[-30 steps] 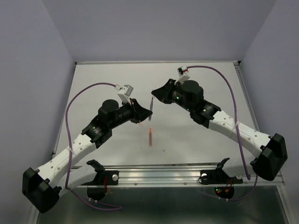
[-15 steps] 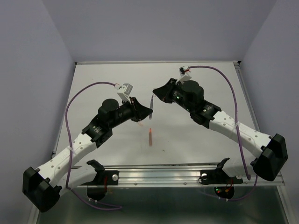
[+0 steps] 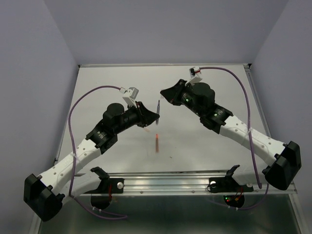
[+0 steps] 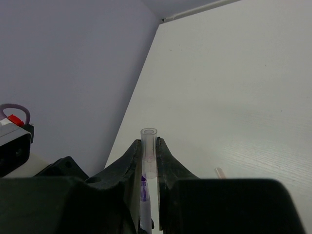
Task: Insert the pens into the pen caps
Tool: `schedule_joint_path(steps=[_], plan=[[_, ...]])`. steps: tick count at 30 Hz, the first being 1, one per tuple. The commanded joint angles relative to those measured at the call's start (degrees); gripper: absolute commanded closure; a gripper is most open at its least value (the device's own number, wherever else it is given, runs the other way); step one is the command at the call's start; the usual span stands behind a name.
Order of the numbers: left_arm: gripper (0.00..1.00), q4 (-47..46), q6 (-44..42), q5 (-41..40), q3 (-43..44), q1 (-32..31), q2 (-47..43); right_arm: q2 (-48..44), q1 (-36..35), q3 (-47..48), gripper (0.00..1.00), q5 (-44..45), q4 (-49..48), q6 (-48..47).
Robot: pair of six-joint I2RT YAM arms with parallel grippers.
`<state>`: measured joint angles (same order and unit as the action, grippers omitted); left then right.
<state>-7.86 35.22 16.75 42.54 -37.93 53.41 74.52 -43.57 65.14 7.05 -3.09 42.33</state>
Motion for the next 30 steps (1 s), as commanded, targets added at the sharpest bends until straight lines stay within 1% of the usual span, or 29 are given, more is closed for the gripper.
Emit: schedule_joint_path(steps=[1, 16, 30], plan=[[1.0, -1.99, -1.29, 1.0, 2.28, -0.56, -0.15, 0.45, -0.37, 2.97, 0.85, -3.0, -2.97, 0.13], [1.0, -1.81, -2.53, 1.27, 3.07, -0.56, 0.65, 1.59, -0.37, 3.06, 0.85, -4.85, -3.41, 0.3], [1.0, 0.21, -2.53, -1.63, 3.95, -0.56, 0.47, 0.19, -0.37, 2.53, 0.85, -6.61, -2.01, 0.21]])
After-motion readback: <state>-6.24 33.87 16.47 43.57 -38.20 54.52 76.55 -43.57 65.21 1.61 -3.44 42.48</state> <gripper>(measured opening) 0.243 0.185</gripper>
